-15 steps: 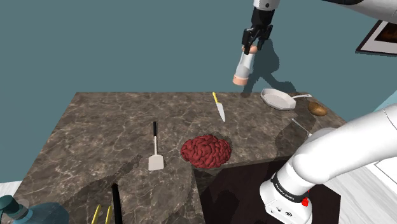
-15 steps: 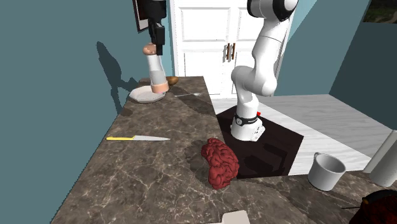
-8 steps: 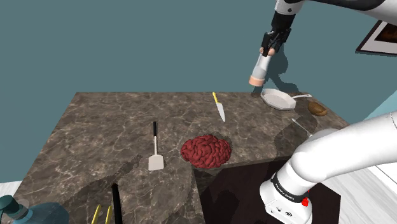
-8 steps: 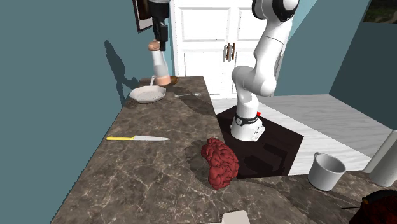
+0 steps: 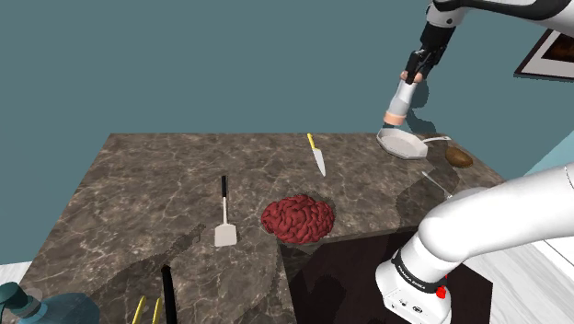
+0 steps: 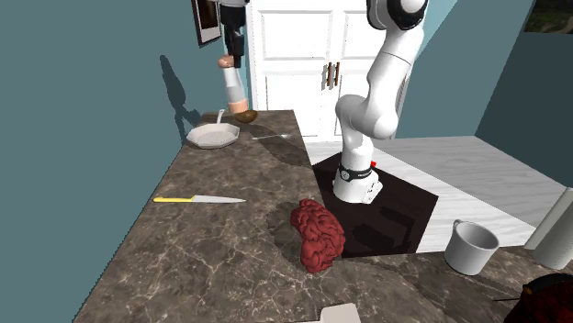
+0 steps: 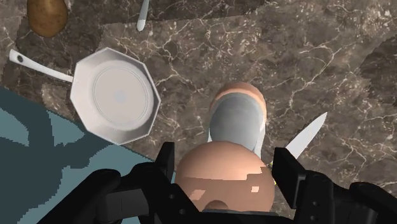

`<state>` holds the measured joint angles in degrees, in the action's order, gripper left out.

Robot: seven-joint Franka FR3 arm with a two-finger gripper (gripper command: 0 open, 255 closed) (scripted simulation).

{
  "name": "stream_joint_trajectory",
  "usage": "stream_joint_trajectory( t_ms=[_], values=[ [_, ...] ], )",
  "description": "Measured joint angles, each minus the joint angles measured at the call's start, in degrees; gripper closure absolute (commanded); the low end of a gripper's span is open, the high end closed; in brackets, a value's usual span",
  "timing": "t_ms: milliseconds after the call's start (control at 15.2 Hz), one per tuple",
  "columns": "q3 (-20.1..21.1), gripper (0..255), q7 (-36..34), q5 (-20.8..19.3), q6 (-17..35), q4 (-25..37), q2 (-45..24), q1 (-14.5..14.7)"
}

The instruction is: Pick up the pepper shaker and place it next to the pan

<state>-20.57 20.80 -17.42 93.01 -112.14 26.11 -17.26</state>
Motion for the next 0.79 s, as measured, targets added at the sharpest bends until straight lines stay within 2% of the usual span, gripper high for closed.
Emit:
stream_joint_trajectory(
  t_ms=[528, 792],
  values=[
    [-10.0, 255, 12.5, -0.7, 1.8, 5.5, -4.2, -2.5],
    [-11.5, 255, 13.7, -0.9, 4.3, 3.5, -4.4, -2.9]
  ],
)
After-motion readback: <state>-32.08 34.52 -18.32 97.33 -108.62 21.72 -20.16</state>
